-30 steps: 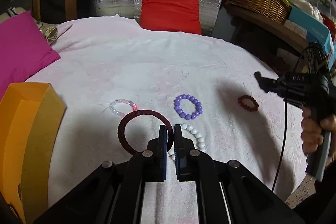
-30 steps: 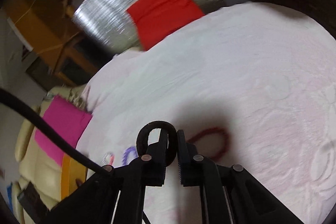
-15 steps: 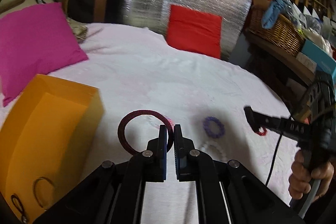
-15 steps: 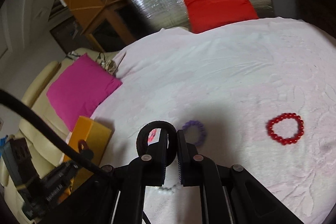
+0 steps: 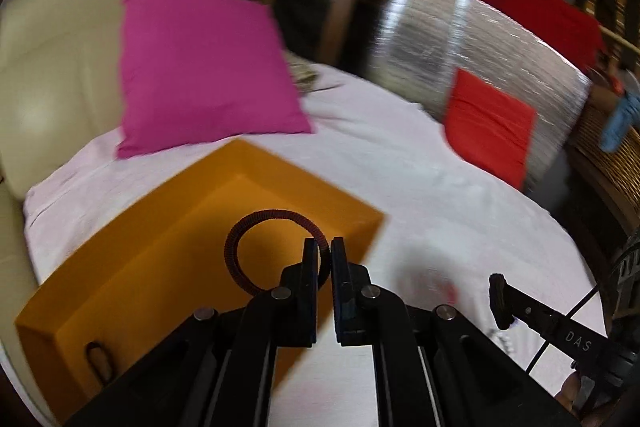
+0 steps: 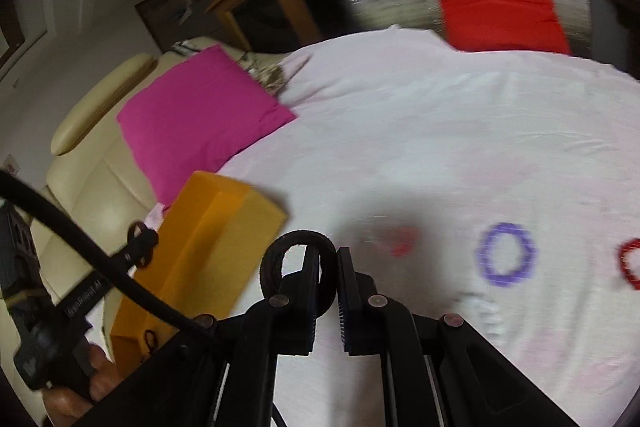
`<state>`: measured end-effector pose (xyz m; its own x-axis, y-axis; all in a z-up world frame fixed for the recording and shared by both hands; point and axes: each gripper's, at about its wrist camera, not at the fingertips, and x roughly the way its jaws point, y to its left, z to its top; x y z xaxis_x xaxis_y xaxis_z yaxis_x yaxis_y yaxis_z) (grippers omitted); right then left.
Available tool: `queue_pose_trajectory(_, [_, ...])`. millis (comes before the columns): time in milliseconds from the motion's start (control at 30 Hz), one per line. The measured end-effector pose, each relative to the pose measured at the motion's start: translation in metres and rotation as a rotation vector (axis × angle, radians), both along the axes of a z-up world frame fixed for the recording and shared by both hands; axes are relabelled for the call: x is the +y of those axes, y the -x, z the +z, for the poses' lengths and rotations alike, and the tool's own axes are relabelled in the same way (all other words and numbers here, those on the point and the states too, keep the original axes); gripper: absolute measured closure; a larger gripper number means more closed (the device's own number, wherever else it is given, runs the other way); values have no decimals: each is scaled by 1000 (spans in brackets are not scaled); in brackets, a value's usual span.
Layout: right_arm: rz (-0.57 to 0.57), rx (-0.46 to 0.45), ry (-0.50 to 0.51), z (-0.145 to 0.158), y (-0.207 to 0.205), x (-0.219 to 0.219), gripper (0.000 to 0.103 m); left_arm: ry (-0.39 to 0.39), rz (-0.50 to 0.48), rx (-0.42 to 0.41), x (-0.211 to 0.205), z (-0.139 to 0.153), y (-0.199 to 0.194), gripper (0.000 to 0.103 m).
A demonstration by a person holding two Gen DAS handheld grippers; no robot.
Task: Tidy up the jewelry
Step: 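Carry the black ring and dark red bangle into the orange box and release, then move both grippers back over the remaining bracelets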
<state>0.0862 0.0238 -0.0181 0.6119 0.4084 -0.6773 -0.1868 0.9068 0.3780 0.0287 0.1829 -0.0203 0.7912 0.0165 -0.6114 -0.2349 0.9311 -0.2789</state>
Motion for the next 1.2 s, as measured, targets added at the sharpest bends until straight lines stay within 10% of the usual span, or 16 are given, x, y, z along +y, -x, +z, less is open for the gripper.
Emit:
queue_pose_trajectory(433, [92,46,11,-10,-47,136,90,84,316,236,90,-45,14,94])
queue_pose_trajectory(567, [72,83,6,-22,-57,147,84,99,362,246,94,-48,15,43])
queue_pose_trajectory(700, [61,87,-31,-24,-55,139,66,49,378,222,87,-38,14,40])
queue_pose_trajectory(1200, [-155,-21,32,24,4,-29,66,-169,28,-29,-36,4,-4,21])
